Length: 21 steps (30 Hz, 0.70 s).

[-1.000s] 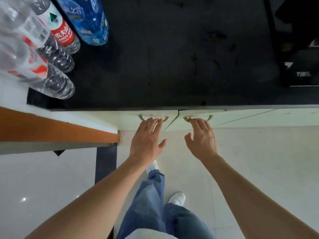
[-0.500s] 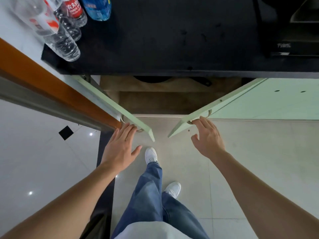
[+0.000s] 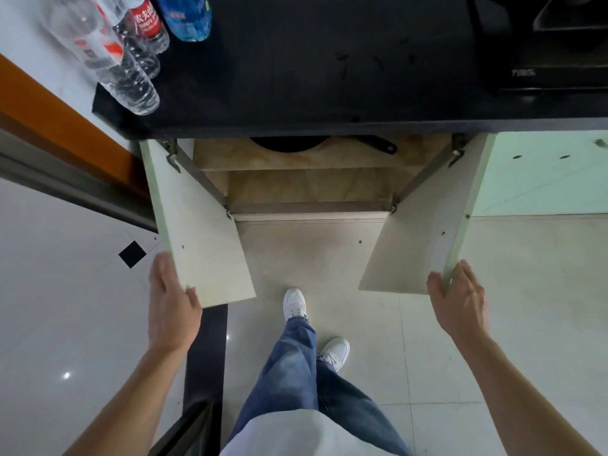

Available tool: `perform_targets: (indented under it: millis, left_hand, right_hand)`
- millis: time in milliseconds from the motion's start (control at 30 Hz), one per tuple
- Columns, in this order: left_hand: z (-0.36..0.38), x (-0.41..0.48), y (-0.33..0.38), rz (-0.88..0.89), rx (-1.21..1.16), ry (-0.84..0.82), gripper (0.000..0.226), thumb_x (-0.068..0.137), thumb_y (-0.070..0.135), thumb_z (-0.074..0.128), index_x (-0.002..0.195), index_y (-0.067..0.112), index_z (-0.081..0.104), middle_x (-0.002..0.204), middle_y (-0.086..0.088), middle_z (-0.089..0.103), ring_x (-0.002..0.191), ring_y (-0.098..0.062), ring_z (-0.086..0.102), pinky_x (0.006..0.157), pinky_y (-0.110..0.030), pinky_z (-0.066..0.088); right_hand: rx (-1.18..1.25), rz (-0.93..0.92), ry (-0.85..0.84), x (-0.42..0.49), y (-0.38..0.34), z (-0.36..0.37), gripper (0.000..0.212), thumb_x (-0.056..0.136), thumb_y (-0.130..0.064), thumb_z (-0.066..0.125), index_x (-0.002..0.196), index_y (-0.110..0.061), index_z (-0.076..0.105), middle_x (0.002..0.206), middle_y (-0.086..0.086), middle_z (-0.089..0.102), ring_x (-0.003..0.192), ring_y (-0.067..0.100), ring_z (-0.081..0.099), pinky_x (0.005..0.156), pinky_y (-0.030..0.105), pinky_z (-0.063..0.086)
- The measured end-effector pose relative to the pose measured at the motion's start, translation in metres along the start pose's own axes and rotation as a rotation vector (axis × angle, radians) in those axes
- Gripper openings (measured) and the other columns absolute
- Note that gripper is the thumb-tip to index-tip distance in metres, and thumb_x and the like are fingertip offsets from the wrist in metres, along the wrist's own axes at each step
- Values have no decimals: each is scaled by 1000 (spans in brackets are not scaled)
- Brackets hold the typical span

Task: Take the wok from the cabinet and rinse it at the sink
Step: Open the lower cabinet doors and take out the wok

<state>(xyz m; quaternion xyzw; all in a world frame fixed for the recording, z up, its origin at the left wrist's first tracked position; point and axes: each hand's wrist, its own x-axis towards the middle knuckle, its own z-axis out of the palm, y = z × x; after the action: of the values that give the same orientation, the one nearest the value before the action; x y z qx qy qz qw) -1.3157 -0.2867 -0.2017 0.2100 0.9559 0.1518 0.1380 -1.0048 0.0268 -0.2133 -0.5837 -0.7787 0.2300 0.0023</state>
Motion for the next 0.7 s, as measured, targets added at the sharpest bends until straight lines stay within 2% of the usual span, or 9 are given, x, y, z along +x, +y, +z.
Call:
perform_targets:
  millis: [67, 133, 200, 300, 367, 433, 600, 700]
  left_hand:
    - [2, 3, 3, 193, 297, -68, 98, 73, -2, 76, 153, 2, 20, 158, -25, 20, 147, -42, 21, 113, -53, 31]
    - [8, 8, 13, 378, 459, -134, 89, 72, 0, 75, 149, 0, 32, 159, -23, 22, 148, -38, 21, 118, -50, 26]
    - [20, 12, 24, 477, 489, -188, 81, 77, 9, 74, 148, 1, 35, 159, -20, 27, 148, -35, 25, 119, -48, 25]
    - [38, 21, 37, 423, 495, -312, 80, 90, 30, 62, 155, 12, 20, 164, -12, 17, 152, -28, 13, 122, -47, 15]
    - [46, 28, 40, 304, 497, -390, 77, 95, 37, 50, 156, 19, 7, 166, -7, 6, 153, -24, 2, 122, -47, 7]
    - [48, 33, 35, 209, 498, -415, 76, 96, 40, 45, 157, 22, 4, 166, -5, 4, 153, -22, 0, 121, -49, 5]
    - [39, 36, -15, 149, 515, -361, 74, 95, 38, 47, 157, 18, 12, 164, -8, 17, 152, -24, 12, 123, -44, 7]
    - [33, 37, -37, 93, 570, -353, 73, 95, 41, 44, 157, 19, 13, 164, -7, 18, 152, -24, 12, 123, -42, 7]
  right_hand:
    - [-12, 89, 26, -2, -1, 1, 59, 92, -27, 54, 137, 5, 34, 137, 28, 45, 118, 52, 50, 90, 55, 48]
    - [-85, 46, 94, -4, -4, 0, 77, 88, -6, 58, 151, -1, 13, 153, 29, 28, 134, 51, 37, 103, 58, 42]
    - [-214, -105, 163, -2, -12, 6, 79, 82, 6, 53, 152, -1, 16, 156, 31, 23, 143, 48, 26, 115, 56, 31]
    - [-383, -306, 56, 9, -27, 26, 77, 79, 5, 59, 150, -1, 29, 157, 27, 28, 148, 41, 22, 120, 51, 25]
    - [-401, -324, -129, 18, -29, 41, 78, 85, -9, 61, 153, -8, 24, 161, 19, 23, 151, 35, 17, 119, 48, 28]
    - [-420, -278, -256, 27, -21, 50, 79, 89, -22, 59, 155, -13, 17, 164, 15, 18, 153, 31, 12, 121, 47, 23]
    - [-488, -215, -255, 39, 15, 46, 77, 90, -29, 57, 155, -15, 19, 163, 11, 22, 152, 27, 16, 123, 46, 16]
    - [-523, -166, -255, 42, 38, 41, 76, 90, -31, 57, 155, -15, 20, 164, 10, 22, 152, 27, 16, 124, 44, 14]
